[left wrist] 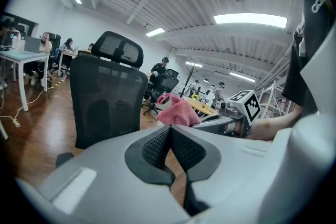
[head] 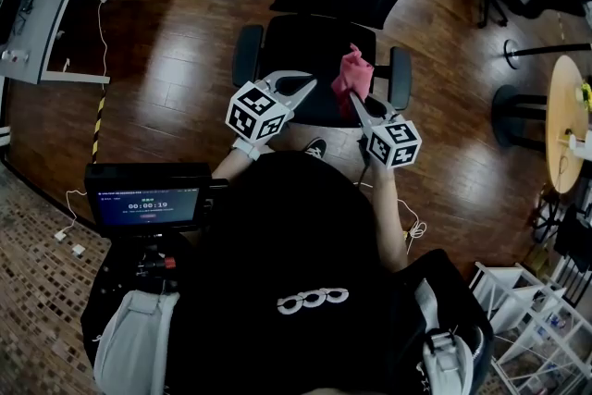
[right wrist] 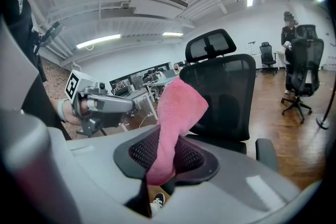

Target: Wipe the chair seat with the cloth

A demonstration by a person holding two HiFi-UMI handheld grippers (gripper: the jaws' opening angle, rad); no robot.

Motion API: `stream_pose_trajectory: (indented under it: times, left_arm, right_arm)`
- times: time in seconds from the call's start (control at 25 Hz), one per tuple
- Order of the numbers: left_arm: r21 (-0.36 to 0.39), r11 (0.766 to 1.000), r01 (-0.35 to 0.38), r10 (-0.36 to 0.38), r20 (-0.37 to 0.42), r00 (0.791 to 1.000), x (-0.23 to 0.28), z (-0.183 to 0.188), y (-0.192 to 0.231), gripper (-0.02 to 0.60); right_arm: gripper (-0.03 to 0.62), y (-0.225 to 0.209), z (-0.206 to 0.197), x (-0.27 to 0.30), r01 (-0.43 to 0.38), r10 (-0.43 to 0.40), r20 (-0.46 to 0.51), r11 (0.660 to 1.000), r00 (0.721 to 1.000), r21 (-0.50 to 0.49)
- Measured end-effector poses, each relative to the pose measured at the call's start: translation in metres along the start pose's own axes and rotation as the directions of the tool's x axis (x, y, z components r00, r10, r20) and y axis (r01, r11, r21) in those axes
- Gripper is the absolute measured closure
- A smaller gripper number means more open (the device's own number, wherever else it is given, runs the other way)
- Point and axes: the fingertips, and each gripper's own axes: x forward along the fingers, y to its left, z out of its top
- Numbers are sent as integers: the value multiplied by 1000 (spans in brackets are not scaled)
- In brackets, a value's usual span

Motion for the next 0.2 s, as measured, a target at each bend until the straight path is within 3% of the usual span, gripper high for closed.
stream_pose_trajectory:
  times: [0.2]
  left_arm:
    - [-2, 1000, -4, 4, -1, 1000, -1, -2, 3, 589]
  right_arm:
    - [526, -1, -4, 1, 0, 0, 0, 1000, 1000, 10]
